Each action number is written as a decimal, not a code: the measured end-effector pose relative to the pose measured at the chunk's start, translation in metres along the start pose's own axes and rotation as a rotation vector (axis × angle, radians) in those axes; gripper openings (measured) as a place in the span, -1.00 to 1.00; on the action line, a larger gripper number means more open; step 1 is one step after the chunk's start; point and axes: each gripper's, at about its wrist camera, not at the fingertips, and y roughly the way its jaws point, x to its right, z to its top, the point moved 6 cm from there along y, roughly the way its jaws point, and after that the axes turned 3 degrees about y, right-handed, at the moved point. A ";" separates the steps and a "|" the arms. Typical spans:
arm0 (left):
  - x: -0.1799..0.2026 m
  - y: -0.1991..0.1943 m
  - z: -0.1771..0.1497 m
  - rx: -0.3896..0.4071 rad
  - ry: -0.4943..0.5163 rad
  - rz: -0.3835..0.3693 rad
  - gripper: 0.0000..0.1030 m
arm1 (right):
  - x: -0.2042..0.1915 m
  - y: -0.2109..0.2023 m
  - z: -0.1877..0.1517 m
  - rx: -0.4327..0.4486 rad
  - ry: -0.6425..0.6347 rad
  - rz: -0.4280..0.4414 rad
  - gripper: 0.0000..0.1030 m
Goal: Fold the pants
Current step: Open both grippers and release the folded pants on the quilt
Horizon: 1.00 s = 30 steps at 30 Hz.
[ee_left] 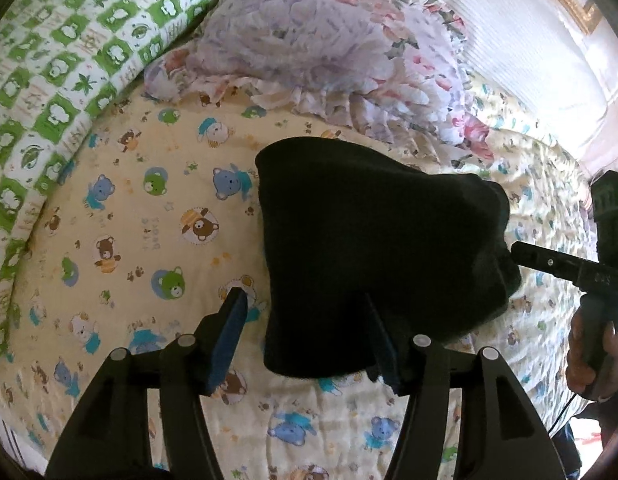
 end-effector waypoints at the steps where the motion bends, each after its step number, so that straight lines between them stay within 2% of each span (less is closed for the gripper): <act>1: 0.002 -0.004 0.000 0.006 0.006 0.014 0.17 | -0.004 -0.002 -0.001 0.001 -0.016 0.002 0.51; 6: 0.008 -0.016 -0.005 0.031 0.019 0.052 0.28 | -0.024 -0.011 -0.005 -0.003 -0.100 0.008 0.51; 13: 0.017 -0.024 -0.010 0.048 0.045 0.090 0.28 | -0.044 -0.014 -0.012 -0.008 -0.211 -0.009 0.51; 30: 0.020 -0.035 -0.019 0.081 0.065 0.149 0.31 | -0.059 -0.017 -0.023 0.004 -0.335 -0.060 0.51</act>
